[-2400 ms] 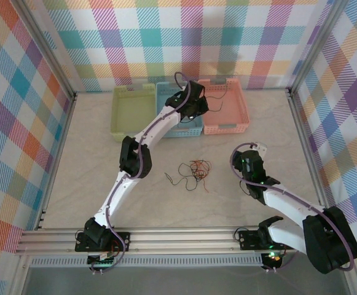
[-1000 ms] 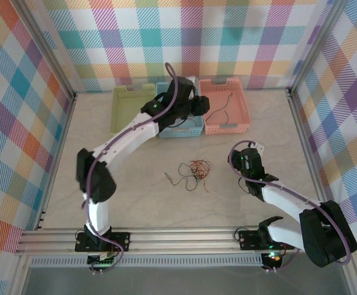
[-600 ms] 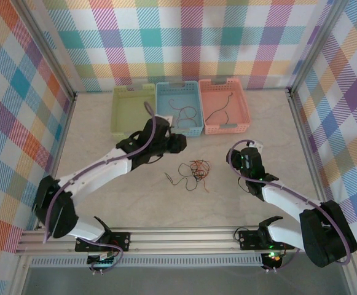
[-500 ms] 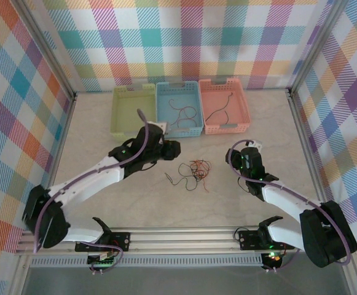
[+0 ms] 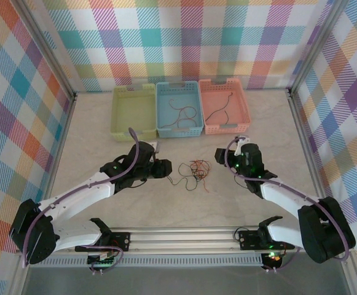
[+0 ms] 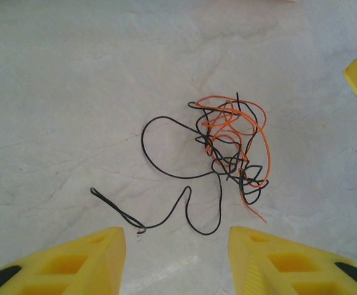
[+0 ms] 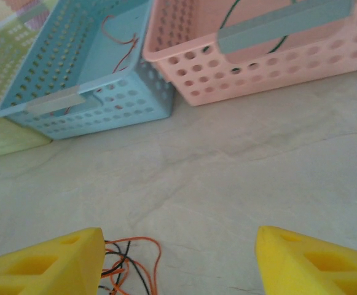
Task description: Untangle the cables
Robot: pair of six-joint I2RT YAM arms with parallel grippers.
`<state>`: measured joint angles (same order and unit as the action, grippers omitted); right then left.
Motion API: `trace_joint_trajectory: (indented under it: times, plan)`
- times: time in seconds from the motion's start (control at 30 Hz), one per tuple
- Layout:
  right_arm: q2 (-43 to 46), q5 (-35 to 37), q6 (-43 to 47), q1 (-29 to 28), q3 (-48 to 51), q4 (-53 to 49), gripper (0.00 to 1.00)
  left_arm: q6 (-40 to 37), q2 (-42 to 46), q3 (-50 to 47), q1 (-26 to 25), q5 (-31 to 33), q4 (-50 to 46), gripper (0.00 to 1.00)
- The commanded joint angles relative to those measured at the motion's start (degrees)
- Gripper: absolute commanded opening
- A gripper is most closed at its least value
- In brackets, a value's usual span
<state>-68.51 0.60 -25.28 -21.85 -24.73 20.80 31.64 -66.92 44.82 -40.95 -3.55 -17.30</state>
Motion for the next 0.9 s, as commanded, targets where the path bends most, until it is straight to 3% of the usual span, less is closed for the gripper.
trace_joint_trajectory:
  times: [0.0, 0.27, 0.7, 0.87]
  plan:
    - [-2.2, -4.7, 2.0, -0.6, -2.3, 2.9, 0.66, 1.0, 0.0, -0.5, 0.6, -2.3, -1.1, 0.48]
    - [-5.1, -5.8, 2.8, -1.6, -4.1, 2.5, 0.64, 4.2, -1.1, -2.2, 0.6, -6.1, -0.5, 0.49]
    - [-6.8, -7.0, 3.5, -1.9, -5.3, 1.7, 0.61, 6.2, -10.5, 0.4, 0.7, -4.8, -1.3, 0.49]
    - [-7.0, -7.2, 3.6, -2.0, -5.5, 1.4, 0.61, 7.6, -15.8, 2.1, 0.4, -5.3, 0.9, 0.41]
